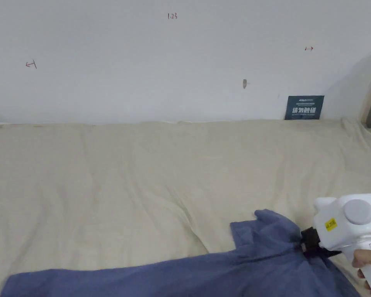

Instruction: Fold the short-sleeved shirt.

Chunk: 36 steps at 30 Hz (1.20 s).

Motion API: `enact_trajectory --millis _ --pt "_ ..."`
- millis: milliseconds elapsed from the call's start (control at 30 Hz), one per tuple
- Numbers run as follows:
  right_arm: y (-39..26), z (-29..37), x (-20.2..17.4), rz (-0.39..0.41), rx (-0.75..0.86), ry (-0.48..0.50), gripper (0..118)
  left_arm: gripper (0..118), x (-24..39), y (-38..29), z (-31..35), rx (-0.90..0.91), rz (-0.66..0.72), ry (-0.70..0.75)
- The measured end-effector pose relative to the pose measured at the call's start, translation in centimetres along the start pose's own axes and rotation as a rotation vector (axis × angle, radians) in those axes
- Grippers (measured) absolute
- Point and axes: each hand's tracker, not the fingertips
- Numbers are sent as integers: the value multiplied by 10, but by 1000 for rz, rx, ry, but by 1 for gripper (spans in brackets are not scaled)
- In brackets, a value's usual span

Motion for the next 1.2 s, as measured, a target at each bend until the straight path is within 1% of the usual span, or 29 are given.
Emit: enact_trajectory --millis 33,200,267,300,367,400,433,467,500,567,600,667,700,733,767,800,833,867,933,967,1000,1033,1067,1133,1200 --pt "-1 0 -5 -24 -10 0 1 0 -2 0 0 0 3 4" --pt "2 10 -11 -34 -9 -19 1 0 -15 7 -2 6 24 20" --pt "1 19 -14 -22 6 -30 1 1 -29 17 -13 42 45 -48" --pt "0 23 -16 -21 12 -31 1 22 -35 24 -22 39 52 -73" --pt "-4 30 -17 -13 31 -30 1 91 -48 43 -51 -32 26 -42" --pt "-6 32 -16 -19 38 -28 1 116 -47 49 -61 -62 8 -9" --pt "-5 34 -16 -22 41 -24 1 117 -47 56 -65 -78 -48 53" --pt "-7 35 -16 -17 44 -19 1 117 -44 62 -73 -66 -91 61" --pt "-7 36 -16 -15 45 -17 1 117 -46 70 -83 -74 -102 54" --pt "-4 33 -16 -15 43 -13 1 117 -51 82 -104 -127 -28 29" --pt "-5 33 -17 -18 42 -13 1 117 -47 83 -108 -156 -16 46" --pt "-8 32 -20 -10 42 -16 1 117 -39 87 -121 -122 -83 54" --pt "-5 28 -18 -4 39 -18 1 113 -36 89 -127 -131 -89 48" --pt "-5 27 -19 -1 37 -20 1 99 -32 89 -134 -147 -87 40" --pt "-6 27 -19 -3 35 -20 1 82 -28 88 -139 -191 -56 39" --pt "-6 28 -19 -5 34 -18 1 80 -24 86 -139 -214 -36 76" --pt "-4 27 -17 -6 35 -16 1 72 -19 84 -130 -132 -71 104" --pt "-4 28 -16 -8 36 -12 1 61 -15 82 -124 -137 -116 98" --pt "-5 34 -15 -10 50 -5 1 2 -14 82 -113 -99 -110 115" --pt "-4 36 -13 -14 56 3 1 2 -19 84 -109 -92 -68 48" --pt "-5 41 -12 -10 65 4 1 2 -17 81 -103 -90 -27 71" --pt "-7 47 -11 -13 73 7 1 2 -18 82 -98 -76 -32 85" --pt "-8 53 -10 -11 78 16 1 2 -16 84 -95 -95 -63 68" --pt "-10 70 -6 -23 100 57 1 2 -15 87 -82 -76 -73 83" --pt "-16 91 -4 -17 136 54 1 2 -14 88 -63 -56 -82 76"
